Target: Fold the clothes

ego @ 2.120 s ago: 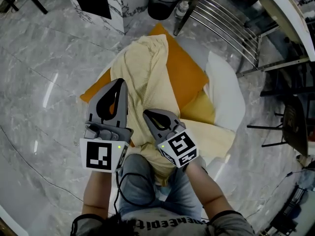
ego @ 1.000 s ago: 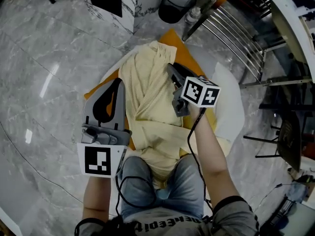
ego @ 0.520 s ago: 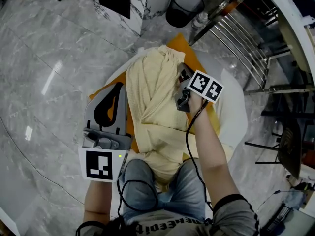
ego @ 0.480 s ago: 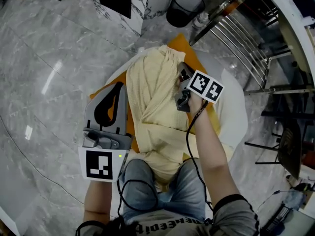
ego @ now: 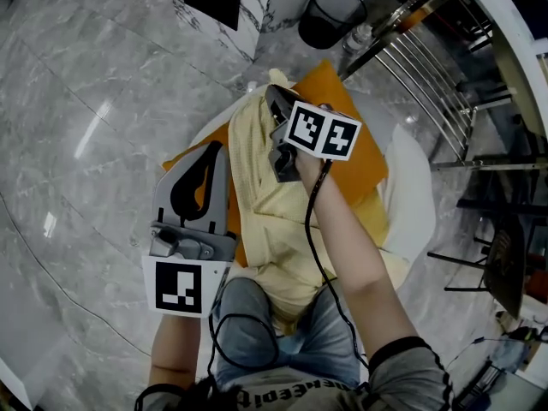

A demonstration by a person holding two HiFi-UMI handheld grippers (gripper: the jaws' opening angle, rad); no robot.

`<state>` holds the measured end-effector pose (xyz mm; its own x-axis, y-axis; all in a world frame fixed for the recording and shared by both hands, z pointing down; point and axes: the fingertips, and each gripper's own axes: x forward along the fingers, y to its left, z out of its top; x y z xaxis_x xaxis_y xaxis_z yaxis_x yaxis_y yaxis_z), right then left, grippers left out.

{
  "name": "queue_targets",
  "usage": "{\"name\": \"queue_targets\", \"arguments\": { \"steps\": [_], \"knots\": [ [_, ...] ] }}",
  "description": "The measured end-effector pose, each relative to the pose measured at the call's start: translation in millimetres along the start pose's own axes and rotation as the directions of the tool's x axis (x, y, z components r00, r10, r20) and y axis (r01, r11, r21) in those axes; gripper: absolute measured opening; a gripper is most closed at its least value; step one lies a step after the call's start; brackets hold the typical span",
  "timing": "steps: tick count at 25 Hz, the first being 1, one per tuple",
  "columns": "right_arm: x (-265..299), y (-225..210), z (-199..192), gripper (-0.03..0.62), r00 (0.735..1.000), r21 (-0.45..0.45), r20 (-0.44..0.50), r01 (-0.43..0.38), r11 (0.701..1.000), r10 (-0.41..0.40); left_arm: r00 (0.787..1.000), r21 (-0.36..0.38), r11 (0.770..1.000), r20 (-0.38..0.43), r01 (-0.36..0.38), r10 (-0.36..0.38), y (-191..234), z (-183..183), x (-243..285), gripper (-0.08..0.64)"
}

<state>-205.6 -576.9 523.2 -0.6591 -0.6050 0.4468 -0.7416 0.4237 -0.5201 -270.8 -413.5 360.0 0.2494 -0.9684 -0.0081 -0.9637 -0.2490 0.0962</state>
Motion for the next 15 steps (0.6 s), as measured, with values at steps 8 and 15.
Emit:
{"name": "queue_targets", "arguments": {
  "steps": [8, 15],
  "knots": [
    [46, 24, -51, 0.005, 0.995, -0.062, -0.1, -0.016, 0.998, 0.009, 1.0, 0.012, 1.0, 0.009, -0.013, 0.012, 15, -6, -6, 0.003],
    [58, 33, -76, 0.008, 0.99, -0.066, -0.138, -0.051, 0.997, 0.042, 1.0, 0.015, 1.0, -0.007, -0.015, 0.015, 22, -11, -10, 0.003]
  ]
}}
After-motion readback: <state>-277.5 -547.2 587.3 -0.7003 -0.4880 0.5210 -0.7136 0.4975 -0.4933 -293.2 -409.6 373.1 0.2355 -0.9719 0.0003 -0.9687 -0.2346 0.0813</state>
